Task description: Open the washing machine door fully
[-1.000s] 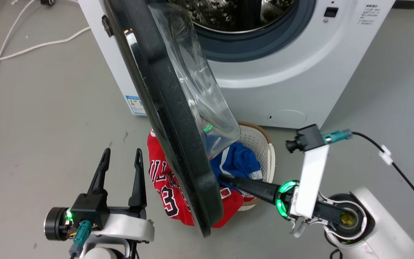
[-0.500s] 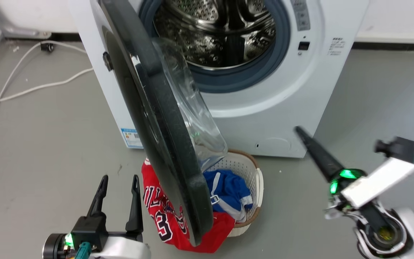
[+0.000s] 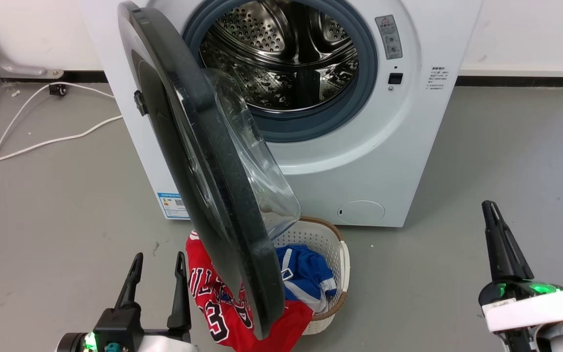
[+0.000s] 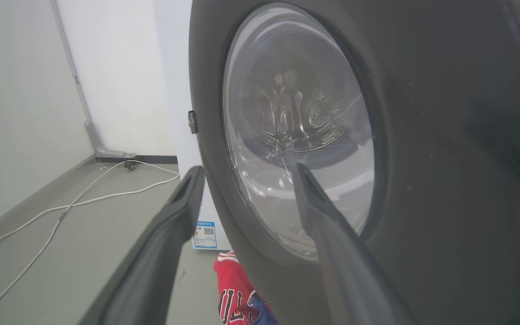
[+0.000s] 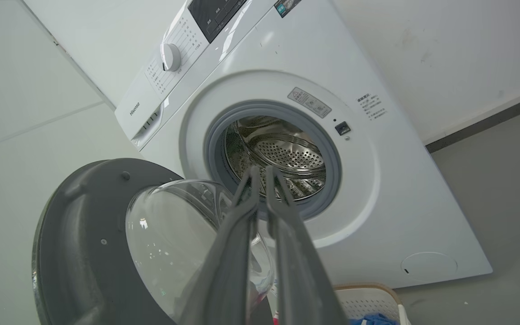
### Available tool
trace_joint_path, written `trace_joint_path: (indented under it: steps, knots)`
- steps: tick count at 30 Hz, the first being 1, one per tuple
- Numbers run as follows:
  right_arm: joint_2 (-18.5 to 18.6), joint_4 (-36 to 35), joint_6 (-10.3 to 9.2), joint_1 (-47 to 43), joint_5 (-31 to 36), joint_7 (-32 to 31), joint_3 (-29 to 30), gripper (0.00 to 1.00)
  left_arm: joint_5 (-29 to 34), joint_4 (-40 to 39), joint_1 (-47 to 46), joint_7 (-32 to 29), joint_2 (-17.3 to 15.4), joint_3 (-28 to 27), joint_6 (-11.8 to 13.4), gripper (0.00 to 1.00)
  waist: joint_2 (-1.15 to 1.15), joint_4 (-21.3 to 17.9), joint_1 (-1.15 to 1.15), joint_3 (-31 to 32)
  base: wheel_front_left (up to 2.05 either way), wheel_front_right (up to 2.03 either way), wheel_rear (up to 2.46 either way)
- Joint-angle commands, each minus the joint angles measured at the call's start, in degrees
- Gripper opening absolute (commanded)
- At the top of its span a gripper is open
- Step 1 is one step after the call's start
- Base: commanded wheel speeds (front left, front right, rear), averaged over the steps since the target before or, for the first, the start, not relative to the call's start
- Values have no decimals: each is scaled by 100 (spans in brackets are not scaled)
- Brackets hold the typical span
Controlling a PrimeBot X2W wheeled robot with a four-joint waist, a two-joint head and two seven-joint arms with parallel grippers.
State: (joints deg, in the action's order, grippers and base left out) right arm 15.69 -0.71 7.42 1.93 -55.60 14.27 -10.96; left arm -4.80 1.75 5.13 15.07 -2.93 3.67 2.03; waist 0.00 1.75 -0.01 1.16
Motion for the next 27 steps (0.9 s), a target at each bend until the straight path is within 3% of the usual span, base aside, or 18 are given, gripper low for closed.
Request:
trace_joint_path:
  steps: [1, 2, 3, 4, 8, 13, 20, 27]
  knots:
    - [-145, 26, 12, -91, 266, 52, 86, 24, -13, -22, 45, 15, 8, 9, 8, 100, 0, -11, 1, 8, 0, 0, 0]
    - [-244, 39, 13, -133, 631, 76, 168, 44, -16, -22, 45, 15, 7, 10, 11, 100, 0, -16, 1, 13, 0, 0, 0]
    - [-391, 13, 12, -170, 971, 91, 318, 93, -18, -26, 50, 15, 7, 13, 13, 100, 0, -19, 1, 17, 0, 0, 0]
    - [-582, -82, 12, -201, 1290, 95, 510, 100, -18, -29, 52, 15, 8, 20, 16, 100, 0, -21, 1, 16, 0, 0, 0]
    - [-994, -324, 6, -481, 2841, 88, 945, 100, -22, -36, 16, 15, 8, 36, 31, 100, 0, -3, 1, 5, 0, 0, 0]
    - [-1217, -448, 6, -696, 3837, 90, 1120, 100, -15, -21, -2, 15, 7, 37, 25, 100, 0, 30, 1, 5, 0, 0, 0]
    - [-1285, -302, 6, -946, 4487, 91, 1132, 100, -4, -12, -13, 15, 7, 43, 40, 100, 0, 60, 1, 18, 0, 0, 0]
    - [-1288, 3, 6, -1079, 4546, 92, 1084, 100, 25, -32, -15, 15, 7, 43, 54, 100, 0, 82, 1, 37, 0, 0, 0]
